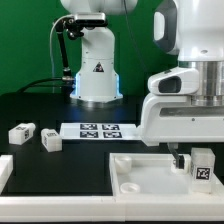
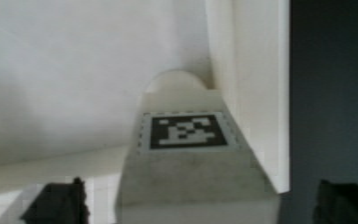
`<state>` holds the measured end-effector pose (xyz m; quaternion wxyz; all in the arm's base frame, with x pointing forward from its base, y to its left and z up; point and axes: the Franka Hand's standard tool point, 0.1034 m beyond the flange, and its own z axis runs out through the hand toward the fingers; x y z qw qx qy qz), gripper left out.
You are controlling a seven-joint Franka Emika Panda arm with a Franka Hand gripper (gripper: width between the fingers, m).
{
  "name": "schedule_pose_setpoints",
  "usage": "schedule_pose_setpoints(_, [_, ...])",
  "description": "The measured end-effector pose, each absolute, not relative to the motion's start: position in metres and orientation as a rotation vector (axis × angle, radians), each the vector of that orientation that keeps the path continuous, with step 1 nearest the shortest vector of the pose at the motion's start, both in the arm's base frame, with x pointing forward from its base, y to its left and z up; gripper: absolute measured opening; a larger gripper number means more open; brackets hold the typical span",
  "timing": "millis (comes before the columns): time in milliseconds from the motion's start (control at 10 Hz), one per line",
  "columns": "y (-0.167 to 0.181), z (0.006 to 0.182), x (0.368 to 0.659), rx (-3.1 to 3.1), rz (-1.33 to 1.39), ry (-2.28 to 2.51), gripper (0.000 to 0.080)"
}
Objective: Assemble square table
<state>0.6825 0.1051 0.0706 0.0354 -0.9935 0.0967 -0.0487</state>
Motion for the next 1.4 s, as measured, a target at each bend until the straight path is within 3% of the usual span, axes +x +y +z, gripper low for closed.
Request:
schedule_pose_setpoints(200, [0.1061, 0.0705, 0.6823, -3.024, -0.142, 0.468, 0.0384])
schedule_pose_setpoints(300, [0.1056, 0.0704, 0.6822, -3.008, -0.138, 0.55, 0.0384])
schedule_pose_setpoints(400, [0.1043, 0.0701, 0.6821, -2.981, -0.133, 0.676, 0.0294])
schedule_pose_setpoints(900, [0.0985, 0.0676, 0.6773, -2.453, -0.029, 1.653, 0.0294])
schedule_pose_setpoints(1400, [0.1052, 0.0672, 0.676, -2.018, 0.075, 2.105, 0.0294])
